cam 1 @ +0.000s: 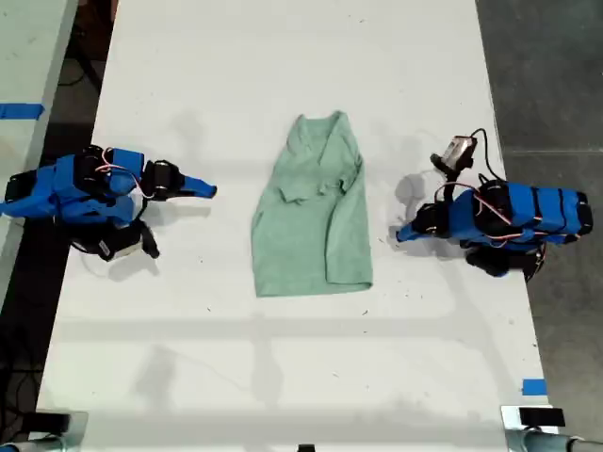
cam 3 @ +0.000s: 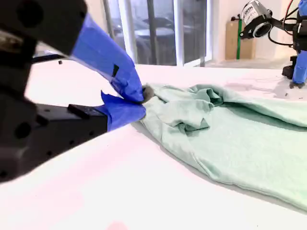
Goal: Fold t shirt
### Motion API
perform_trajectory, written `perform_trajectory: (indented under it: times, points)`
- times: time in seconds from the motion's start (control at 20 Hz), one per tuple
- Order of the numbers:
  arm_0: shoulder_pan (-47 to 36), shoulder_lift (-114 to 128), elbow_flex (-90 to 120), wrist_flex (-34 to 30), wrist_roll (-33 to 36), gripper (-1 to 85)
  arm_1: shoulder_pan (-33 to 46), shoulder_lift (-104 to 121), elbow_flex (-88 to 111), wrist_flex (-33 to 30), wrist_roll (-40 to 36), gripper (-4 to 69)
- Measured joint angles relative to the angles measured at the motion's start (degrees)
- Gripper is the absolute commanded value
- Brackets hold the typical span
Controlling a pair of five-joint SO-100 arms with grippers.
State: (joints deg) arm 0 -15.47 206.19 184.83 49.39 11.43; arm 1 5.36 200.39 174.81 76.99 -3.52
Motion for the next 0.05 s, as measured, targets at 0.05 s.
perform_trajectory:
  times: [0.05]
  points:
    - [0.00, 0.00, 0.00, 0.00, 0.00, 0.0, 0.00, 0.00, 0.00, 0.00, 0.00, 1.2]
